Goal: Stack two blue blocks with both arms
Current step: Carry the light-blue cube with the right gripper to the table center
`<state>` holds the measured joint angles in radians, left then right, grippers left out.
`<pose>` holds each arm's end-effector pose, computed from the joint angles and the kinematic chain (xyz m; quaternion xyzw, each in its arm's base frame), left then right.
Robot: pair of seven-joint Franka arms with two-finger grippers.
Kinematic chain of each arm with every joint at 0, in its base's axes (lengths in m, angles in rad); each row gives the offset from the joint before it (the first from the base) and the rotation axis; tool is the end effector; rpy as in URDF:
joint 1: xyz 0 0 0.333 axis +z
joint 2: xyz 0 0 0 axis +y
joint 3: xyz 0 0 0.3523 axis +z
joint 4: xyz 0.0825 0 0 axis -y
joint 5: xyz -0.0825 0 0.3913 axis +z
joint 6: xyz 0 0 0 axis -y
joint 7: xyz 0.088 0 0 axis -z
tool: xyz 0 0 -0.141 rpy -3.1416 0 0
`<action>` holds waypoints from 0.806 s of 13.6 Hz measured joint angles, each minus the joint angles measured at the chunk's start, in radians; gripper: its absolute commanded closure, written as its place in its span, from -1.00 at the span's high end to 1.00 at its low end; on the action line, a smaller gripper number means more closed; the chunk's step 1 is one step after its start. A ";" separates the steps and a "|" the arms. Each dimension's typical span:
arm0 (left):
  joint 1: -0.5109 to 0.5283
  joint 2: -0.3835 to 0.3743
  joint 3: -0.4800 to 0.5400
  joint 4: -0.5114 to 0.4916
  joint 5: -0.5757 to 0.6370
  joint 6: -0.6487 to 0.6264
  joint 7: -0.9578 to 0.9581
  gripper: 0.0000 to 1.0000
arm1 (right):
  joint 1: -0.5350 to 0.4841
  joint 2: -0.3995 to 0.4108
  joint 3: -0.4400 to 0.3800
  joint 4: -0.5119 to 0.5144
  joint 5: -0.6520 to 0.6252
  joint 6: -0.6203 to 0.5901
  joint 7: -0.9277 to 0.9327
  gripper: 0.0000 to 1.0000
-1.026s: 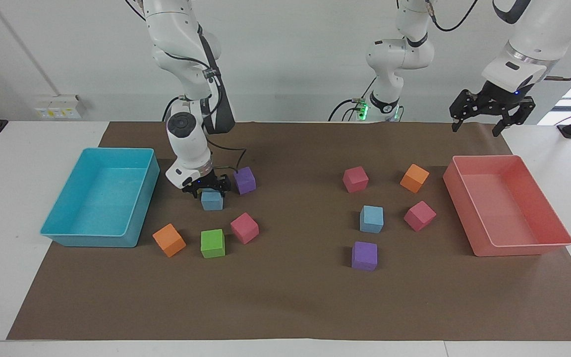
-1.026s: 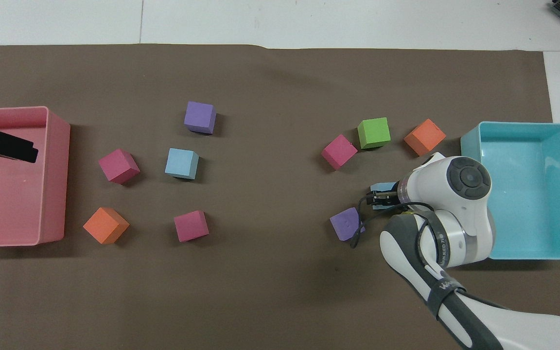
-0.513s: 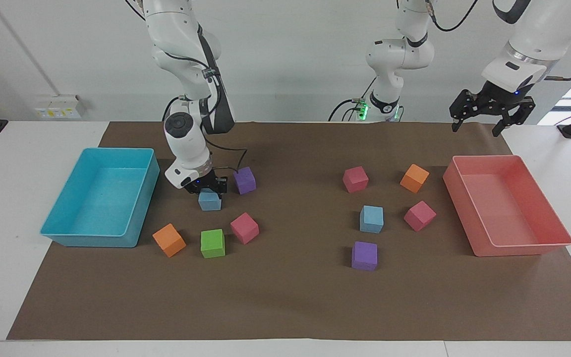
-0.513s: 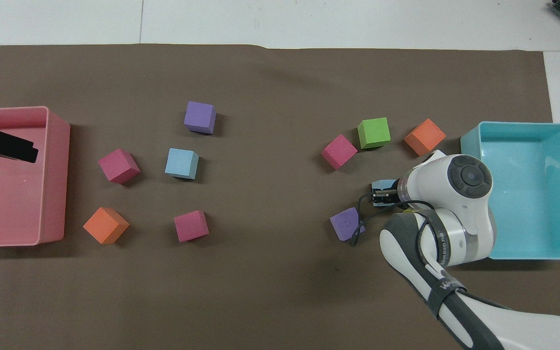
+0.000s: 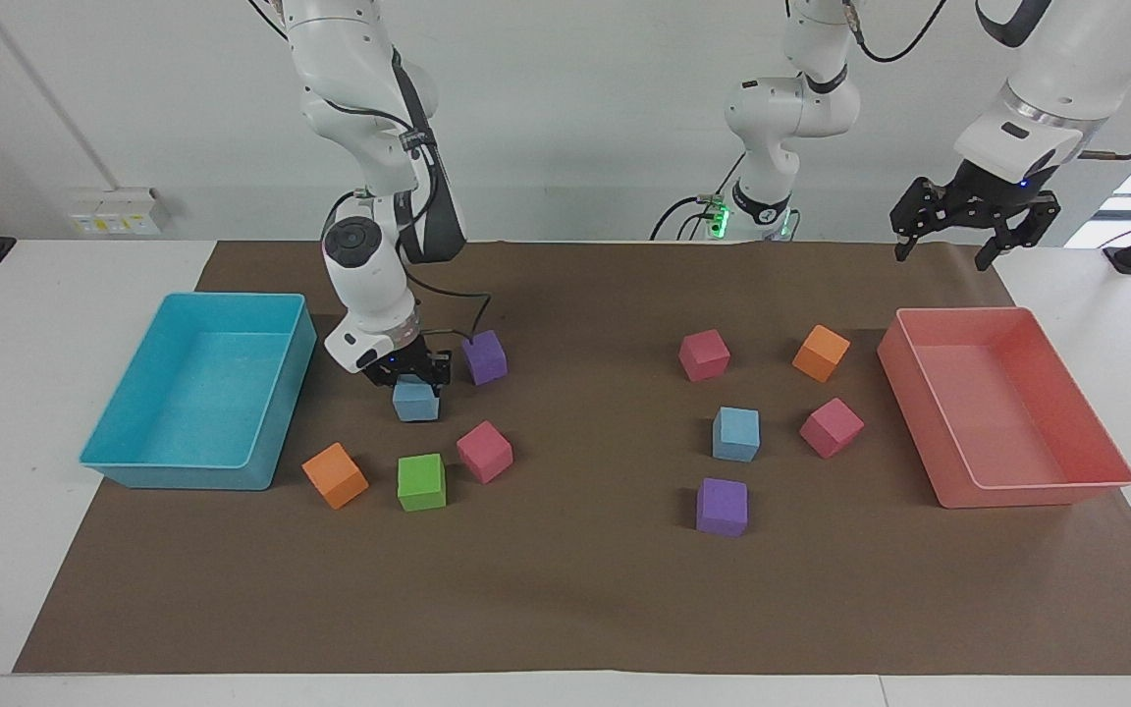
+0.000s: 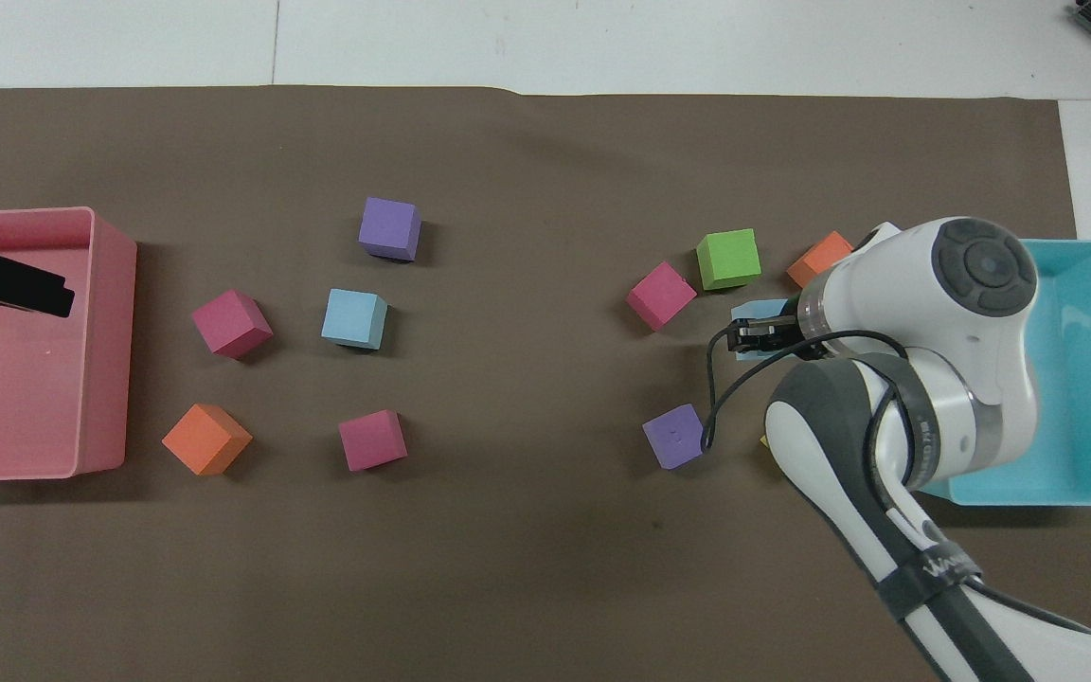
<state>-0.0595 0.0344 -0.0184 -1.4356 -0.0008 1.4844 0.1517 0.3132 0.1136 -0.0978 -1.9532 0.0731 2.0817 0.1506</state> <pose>0.5639 -0.0439 0.6640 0.9934 -0.1146 0.0072 0.0005 0.5802 0.1343 0.4208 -0.9995 -0.0151 -0.0029 0.0275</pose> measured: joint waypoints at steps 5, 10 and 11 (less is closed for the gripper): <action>0.000 0.000 0.000 0.000 0.000 0.000 0.000 1.00 | 0.062 0.049 0.005 0.146 -0.041 -0.114 -0.037 -1.00; 0.000 0.000 0.000 0.000 0.000 0.000 0.000 1.00 | 0.157 0.206 0.010 0.339 -0.034 -0.193 0.012 -1.00; 0.000 0.000 0.000 0.000 0.000 0.000 0.000 1.00 | 0.174 0.240 0.015 0.367 -0.023 -0.192 0.068 -1.00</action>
<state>-0.0595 0.0344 -0.0184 -1.4357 -0.0008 1.4843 0.1517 0.4877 0.3539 -0.0830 -1.5864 0.0499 1.8898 0.2190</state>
